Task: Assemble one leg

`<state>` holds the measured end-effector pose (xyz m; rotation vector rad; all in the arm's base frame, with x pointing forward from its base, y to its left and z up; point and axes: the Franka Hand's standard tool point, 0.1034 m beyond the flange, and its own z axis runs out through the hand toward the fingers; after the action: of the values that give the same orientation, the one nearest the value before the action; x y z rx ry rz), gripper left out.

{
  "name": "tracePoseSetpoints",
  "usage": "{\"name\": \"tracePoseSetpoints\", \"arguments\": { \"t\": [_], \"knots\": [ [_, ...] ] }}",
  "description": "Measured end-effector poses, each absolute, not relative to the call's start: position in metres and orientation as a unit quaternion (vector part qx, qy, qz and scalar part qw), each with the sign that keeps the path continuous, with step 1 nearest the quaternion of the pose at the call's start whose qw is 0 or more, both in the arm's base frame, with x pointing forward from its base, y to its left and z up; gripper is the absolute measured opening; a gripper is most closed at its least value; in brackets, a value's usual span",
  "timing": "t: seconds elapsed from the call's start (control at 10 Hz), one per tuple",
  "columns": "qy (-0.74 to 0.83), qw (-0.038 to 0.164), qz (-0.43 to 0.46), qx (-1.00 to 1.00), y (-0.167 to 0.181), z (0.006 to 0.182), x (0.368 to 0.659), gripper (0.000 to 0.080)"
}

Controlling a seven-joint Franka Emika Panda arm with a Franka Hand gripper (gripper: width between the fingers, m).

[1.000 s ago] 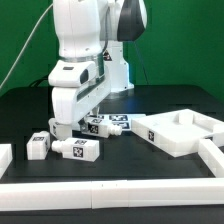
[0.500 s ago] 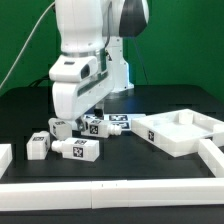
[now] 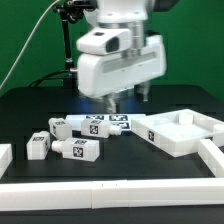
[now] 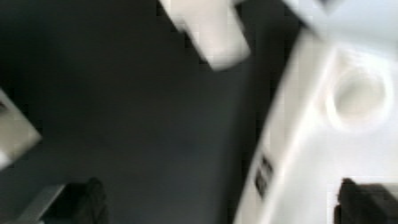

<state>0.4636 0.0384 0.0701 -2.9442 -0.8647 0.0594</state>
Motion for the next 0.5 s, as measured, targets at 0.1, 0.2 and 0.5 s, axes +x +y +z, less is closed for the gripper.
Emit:
{"name": "tracePoseSetpoints", "arguments": {
  "t": [0.1, 0.2, 0.5],
  "knots": [
    [-0.280, 0.037, 0.018, -0.959, 0.0458, 0.0667, 0.4694, 0.0649],
    [-0.279, 0.037, 0.019, -0.959, 0.0440, 0.0666, 0.4687, 0.0649],
    [-0.279, 0.037, 0.019, -0.959, 0.0440, 0.0659, 0.4684, 0.0649]
  ]
}}
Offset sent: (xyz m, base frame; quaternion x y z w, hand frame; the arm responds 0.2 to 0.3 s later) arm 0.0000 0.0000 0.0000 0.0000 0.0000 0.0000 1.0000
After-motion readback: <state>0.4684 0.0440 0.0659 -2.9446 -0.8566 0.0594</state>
